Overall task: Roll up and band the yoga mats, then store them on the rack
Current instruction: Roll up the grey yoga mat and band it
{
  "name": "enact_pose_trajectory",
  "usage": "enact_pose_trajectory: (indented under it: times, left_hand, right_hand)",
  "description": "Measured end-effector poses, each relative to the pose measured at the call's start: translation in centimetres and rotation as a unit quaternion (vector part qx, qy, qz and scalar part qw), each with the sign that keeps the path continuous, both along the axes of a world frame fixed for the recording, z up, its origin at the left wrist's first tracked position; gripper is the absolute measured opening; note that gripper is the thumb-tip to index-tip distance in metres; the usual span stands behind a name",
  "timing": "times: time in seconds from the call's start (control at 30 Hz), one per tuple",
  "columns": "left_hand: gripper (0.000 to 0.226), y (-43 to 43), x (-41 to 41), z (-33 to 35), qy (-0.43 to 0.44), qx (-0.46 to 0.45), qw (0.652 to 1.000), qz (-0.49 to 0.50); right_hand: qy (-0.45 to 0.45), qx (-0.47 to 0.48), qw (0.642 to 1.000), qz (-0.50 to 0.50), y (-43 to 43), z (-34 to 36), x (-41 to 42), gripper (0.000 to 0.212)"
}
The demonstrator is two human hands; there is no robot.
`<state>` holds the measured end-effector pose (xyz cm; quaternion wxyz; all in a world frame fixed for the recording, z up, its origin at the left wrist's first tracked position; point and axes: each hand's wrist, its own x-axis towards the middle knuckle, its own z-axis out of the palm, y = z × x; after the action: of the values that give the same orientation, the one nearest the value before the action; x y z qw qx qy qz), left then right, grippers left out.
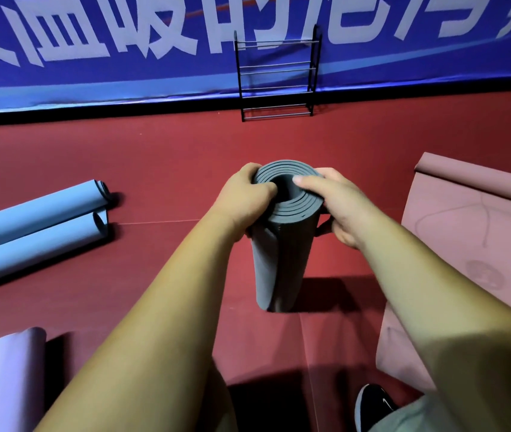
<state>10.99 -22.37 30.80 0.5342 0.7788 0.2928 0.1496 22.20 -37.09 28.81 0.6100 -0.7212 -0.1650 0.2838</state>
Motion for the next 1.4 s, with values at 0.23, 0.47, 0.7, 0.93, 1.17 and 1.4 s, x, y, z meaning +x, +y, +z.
enact_pose_trajectory:
  times: [0.23, 0.47, 0.7, 0.93, 1.17, 1.4]
  left_hand:
    - [0.062, 0.6, -0.1, -0.1, 0.021, 0.085, 0.985, -0.146]
    - [0.032, -0.8, 0.5, -1.8, 0.156, 0.206, 0.966, -0.023]
    - [0.045, 0.0, -0.2, -2.2, 0.179, 0.183, 0.967, 0.003]
    - [0.023, 0.0, -0.7, -1.6, 0.120, 0.207, 0.967, -0.088]
    - [0.041, 0.4, -0.5, -2.0, 0.168, 0.229, 0.952, -0.112]
    - [0.027, 0.4, -0.4, -2.7, 0.166, 0.231, 0.955, -0.090]
  right_hand:
    - [-0.141, -0.129, 0.980, 0.061, -0.9, 0.2, -0.9, 0.051]
    - [-0.134, -0.216, 0.967, 0.007, 0.6, -0.5, -2.3, 0.021]
    - [-0.130, -0.276, 0.952, -0.019, 0.8, -0.4, -1.7, 0.042]
    - [-0.308, -0.294, 0.904, 0.047, 0.7, -1.0, -0.9, 0.068]
    - [-0.313, -0.283, 0.905, 0.050, 1.3, -1.0, -1.9, 0.026]
    - [-0.320, -0.314, 0.892, 0.058, 1.9, -1.3, -2.1, 0.035]
